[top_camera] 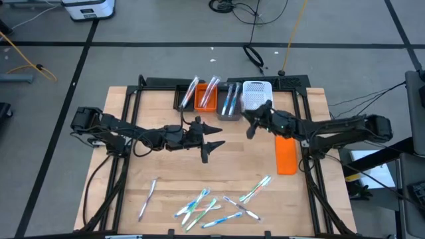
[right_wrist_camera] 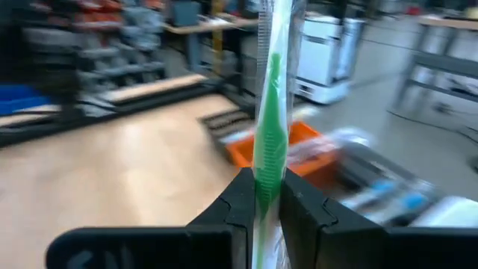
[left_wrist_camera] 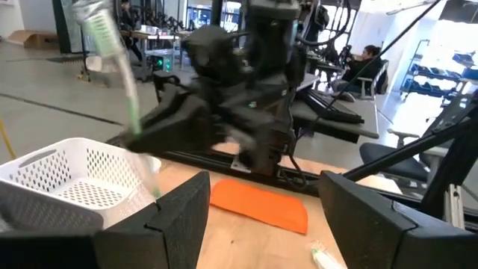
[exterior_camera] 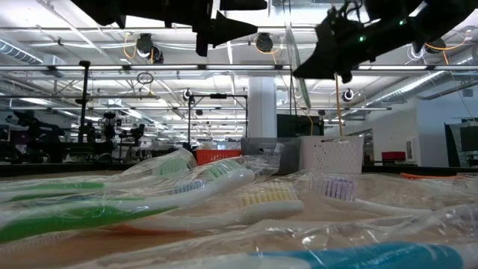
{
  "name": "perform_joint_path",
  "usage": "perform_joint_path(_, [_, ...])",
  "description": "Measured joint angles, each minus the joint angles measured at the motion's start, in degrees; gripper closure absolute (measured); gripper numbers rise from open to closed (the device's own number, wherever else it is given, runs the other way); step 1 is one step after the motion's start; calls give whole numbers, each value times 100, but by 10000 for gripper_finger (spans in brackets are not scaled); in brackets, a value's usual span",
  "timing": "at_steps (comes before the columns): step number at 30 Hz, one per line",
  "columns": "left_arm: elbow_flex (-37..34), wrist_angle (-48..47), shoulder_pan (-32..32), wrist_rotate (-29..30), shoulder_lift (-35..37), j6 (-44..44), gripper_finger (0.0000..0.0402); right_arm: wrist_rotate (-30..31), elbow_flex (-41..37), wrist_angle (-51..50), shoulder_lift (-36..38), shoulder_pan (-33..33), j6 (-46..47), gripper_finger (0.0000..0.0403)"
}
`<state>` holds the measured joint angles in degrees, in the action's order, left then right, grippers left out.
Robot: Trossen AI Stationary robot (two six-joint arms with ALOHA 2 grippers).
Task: Pick & Place Toothbrushes
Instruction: Put the green toothbrush into the white bin
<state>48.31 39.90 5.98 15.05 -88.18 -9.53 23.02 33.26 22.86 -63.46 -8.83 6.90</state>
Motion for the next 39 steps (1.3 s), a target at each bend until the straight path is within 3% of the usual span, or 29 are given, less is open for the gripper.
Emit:
perform_joint_path(9, [0, 4, 10, 0, 0, 1, 149, 98, 0, -560, -2, -1249, 144, 372])
perform_joint_path(19, [0, 9, 10, 0, 0, 27, 149, 74, 2, -1438, -3, -2208, 229, 372])
perform_joint_path(34, [0, 11, 10, 0, 0, 34, 149, -231, 9, -1780, -524, -2648, 294, 372])
perform_joint_path(39, [0, 11, 10, 0, 0, 33, 149, -225, 9, -1735, -699, -2648, 289, 335])
